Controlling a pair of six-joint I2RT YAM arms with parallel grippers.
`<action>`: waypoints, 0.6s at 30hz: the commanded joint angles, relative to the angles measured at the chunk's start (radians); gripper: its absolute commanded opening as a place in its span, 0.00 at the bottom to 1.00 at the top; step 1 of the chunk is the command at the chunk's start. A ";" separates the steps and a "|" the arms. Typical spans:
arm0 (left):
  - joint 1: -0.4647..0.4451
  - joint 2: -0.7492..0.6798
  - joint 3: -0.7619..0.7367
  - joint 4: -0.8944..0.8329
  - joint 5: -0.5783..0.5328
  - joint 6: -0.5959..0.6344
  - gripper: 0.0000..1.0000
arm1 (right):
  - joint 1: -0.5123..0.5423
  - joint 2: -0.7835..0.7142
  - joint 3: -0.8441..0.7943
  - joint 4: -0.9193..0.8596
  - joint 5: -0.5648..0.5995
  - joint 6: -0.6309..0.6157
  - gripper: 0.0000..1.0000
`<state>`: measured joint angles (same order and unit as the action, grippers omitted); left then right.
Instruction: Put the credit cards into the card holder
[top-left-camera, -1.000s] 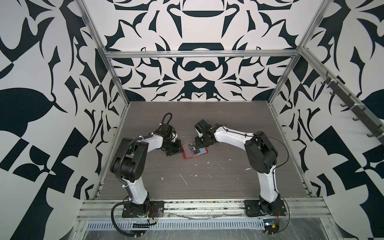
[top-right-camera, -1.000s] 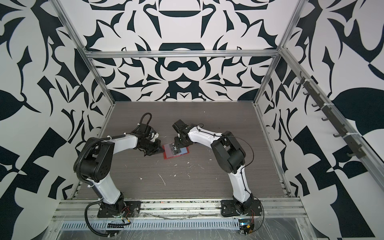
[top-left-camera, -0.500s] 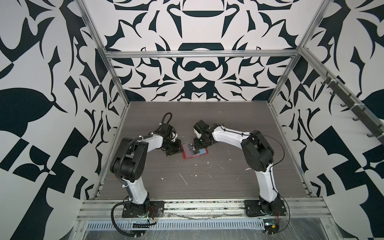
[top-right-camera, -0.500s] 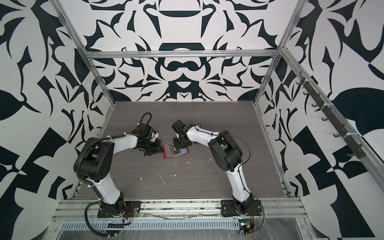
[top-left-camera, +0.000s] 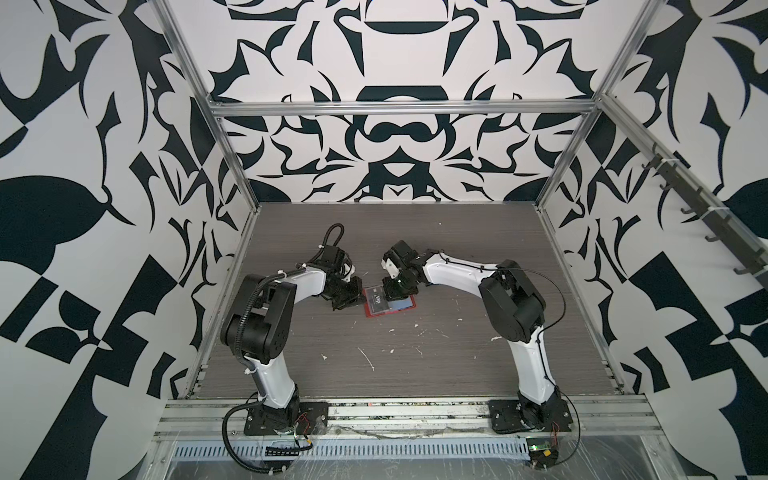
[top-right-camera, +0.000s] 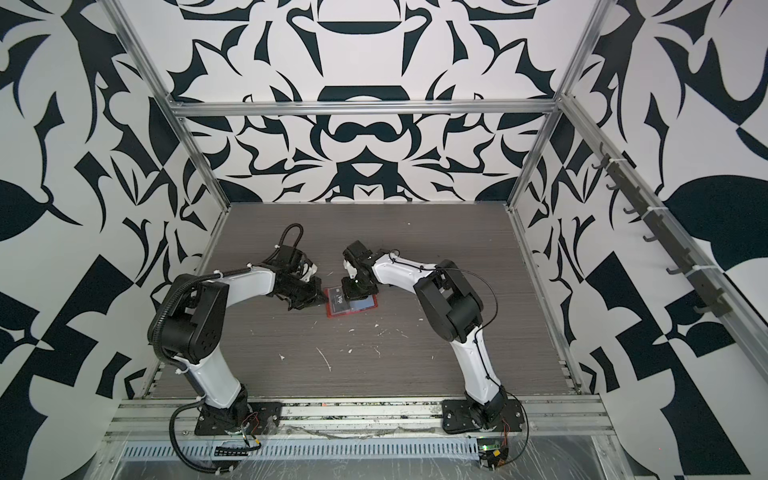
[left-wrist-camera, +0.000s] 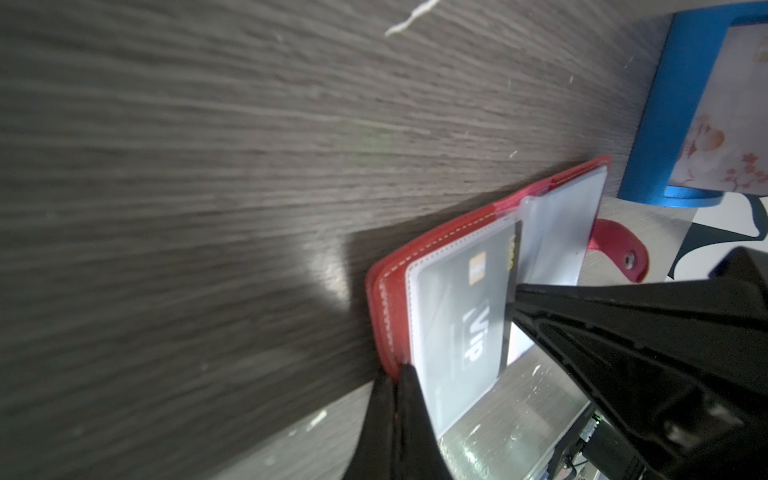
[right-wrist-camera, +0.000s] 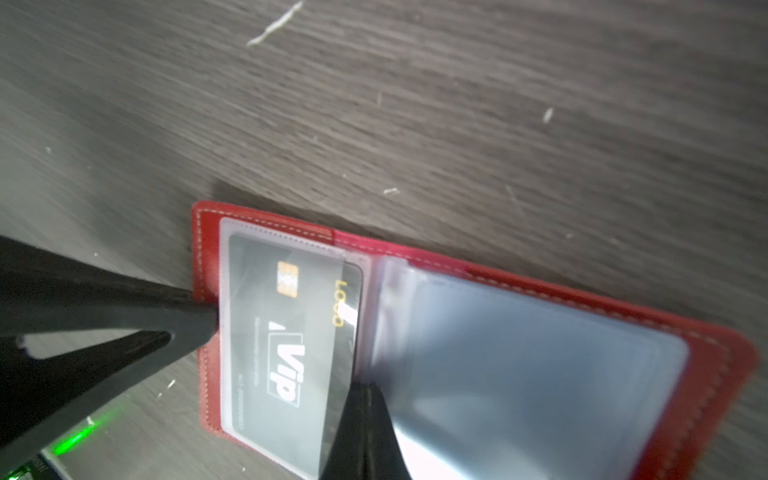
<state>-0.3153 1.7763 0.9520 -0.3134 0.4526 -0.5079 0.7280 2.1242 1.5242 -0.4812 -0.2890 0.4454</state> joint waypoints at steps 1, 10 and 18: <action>0.001 0.020 0.032 -0.035 -0.024 0.023 0.00 | 0.007 -0.021 -0.018 0.028 -0.029 0.013 0.05; 0.001 0.049 0.108 -0.128 -0.101 0.098 0.00 | 0.005 -0.109 -0.075 0.035 0.116 0.022 0.06; 0.001 0.076 0.167 -0.183 -0.143 0.142 0.00 | 0.006 -0.101 -0.076 -0.066 0.257 0.019 0.05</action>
<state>-0.3153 1.8297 1.0943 -0.4339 0.3393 -0.3981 0.7292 2.0468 1.4483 -0.4862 -0.1108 0.4618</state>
